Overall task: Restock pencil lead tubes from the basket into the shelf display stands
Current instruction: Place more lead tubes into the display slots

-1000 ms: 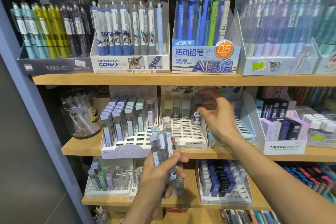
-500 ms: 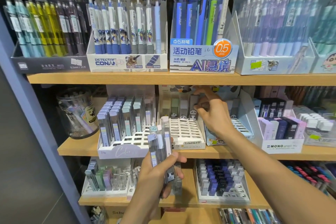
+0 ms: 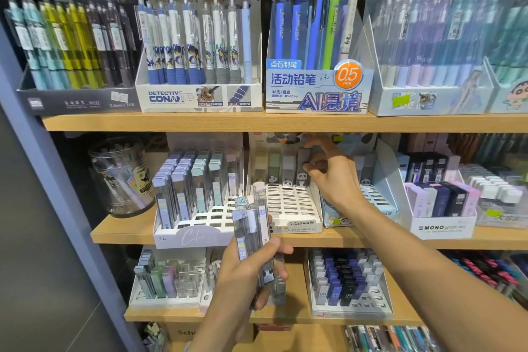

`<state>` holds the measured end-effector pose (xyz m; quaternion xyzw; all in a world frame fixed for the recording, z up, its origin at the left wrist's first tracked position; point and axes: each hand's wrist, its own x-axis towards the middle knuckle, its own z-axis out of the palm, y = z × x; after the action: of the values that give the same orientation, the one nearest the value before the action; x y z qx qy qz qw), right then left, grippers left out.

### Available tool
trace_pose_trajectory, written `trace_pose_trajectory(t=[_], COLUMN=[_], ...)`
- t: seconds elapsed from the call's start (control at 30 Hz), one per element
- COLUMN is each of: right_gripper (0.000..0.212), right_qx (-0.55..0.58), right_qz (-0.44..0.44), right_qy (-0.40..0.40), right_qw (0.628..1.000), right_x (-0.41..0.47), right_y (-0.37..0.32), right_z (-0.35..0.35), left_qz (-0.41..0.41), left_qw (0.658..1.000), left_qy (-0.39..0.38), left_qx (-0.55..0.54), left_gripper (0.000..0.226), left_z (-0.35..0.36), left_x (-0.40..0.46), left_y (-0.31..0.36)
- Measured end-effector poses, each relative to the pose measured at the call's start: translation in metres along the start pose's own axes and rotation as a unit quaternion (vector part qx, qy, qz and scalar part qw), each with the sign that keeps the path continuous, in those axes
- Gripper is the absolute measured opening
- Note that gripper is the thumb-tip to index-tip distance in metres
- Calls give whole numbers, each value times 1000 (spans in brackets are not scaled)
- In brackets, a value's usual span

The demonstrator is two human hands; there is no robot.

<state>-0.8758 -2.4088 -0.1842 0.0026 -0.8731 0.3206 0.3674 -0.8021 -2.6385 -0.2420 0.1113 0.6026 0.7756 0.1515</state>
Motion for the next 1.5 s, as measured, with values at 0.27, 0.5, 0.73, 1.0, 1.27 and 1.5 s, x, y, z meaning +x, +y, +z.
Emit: trace_pose_trajectory(t=[0.27,0.5,0.73,1.0,1.27,1.5], right_gripper=[41,38,16,33,51,37], right_qx=[-141,-205,-21,311,380,379], right_qz=[-48,-45,0,195,237,133], right_qy=[-31,-42,1,-154,-128,-134], right_qw=[988,977,1000,917,885,906], right_x=[3,-2,-48,-91,-82,-59], right_y=[4,-1,-42,-85,-81,-96], right_z=[-1,-2,-6,2,-6,-8], left_qz=[-1,-2,-4,3,-10,15], left_qw=[1000,1000,1000,1000,999,999], left_qy=[-10,-17,-18,-13,-3,19], left_qx=[7,8,-25,-27,-40,-27], left_gripper=[37,43,38,41,40,44], left_z=[-1,-2,-2,-2,-5,-13], left_x=[-1,0,0,-1,-6,-13], left_y=[-2,-3,0,-2,0,7])
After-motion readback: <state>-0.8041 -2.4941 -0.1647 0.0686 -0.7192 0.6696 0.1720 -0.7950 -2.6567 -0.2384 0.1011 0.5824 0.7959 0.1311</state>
